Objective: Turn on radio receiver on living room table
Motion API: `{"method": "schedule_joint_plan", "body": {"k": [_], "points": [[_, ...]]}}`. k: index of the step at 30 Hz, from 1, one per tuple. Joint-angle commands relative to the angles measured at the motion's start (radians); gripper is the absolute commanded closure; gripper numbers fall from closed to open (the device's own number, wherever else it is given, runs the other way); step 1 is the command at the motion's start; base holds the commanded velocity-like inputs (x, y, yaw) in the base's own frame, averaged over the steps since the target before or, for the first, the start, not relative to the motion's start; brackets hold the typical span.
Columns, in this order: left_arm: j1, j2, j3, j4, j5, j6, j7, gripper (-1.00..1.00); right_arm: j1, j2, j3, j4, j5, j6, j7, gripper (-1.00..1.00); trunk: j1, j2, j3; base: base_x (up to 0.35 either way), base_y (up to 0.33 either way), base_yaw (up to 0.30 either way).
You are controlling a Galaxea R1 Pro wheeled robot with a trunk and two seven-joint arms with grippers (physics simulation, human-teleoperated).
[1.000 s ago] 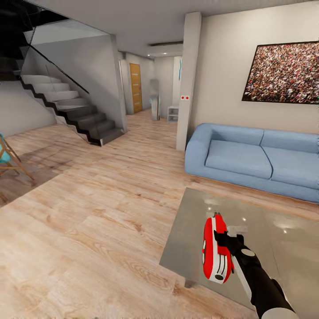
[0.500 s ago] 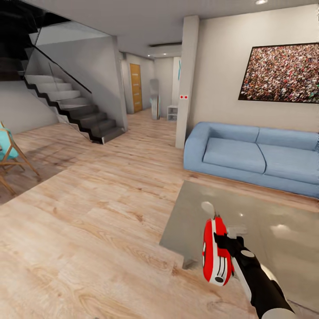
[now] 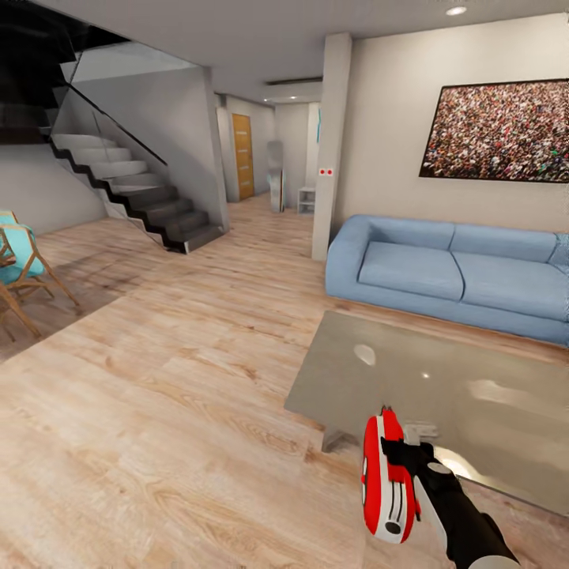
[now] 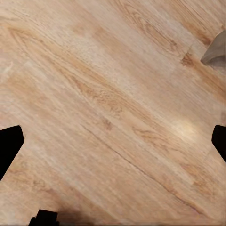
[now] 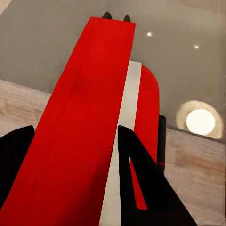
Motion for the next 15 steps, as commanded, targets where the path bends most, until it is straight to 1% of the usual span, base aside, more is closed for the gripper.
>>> {"method": "schedule_joint_plan", "body": {"k": [1,5,7,9,12,13,15], "points": [[0.000,0.000,0.000,0.000,0.000,0.000,0.000,-1.00,-0.001,0.000,0.000,0.011,0.001,0.000,0.000,1.00,0.000,0.000,0.000,-0.341,0.000,0.000],[0.000,0.000,0.000,0.000,0.000,0.000,0.000,-1.00,-0.001,0.000,0.000,0.060,0.004,-0.005,0.003,1.00,0.000,0.000,0.000,-0.321,0.000,0.000],[0.000,0.000,0.000,0.000,0.000,-0.001,0.000,-1.00,-0.001,0.000,0.001,0.098,0.011,-0.015,0.004,1.00,0.000,0.000,0.000,-0.140,0.000,0.000],[0.000,0.001,-0.001,0.000,0.000,0.000,0.001,-1.00,-0.001,-0.001,0.001,0.178,0.029,-0.081,0.004,1.00,0.000,0.000,0.000,-0.046,0.000,0.000],[0.000,0.001,-0.001,-0.001,0.000,0.000,0.002,-1.00,-0.001,-0.004,0.001,0.314,0.060,-0.245,0.004,1.00,0.000,0.000,0.000,-0.016,0.000,0.000],[0.000,0.001,-0.001,-0.001,0.000,0.000,0.003,-1.00,-0.001,-0.006,0.000,0.349,0.069,-0.279,0.005,1.00,0.000,0.000,0.000,-0.006,0.000,0.000],[0.000,0.000,0.000,-0.001,0.000,0.000,0.005,-1.00,-0.001,-0.008,-0.001,0.390,0.080,-0.321,0.005,1.00,0.000,0.000,0.000,-0.003,0.000,0.000]]}}
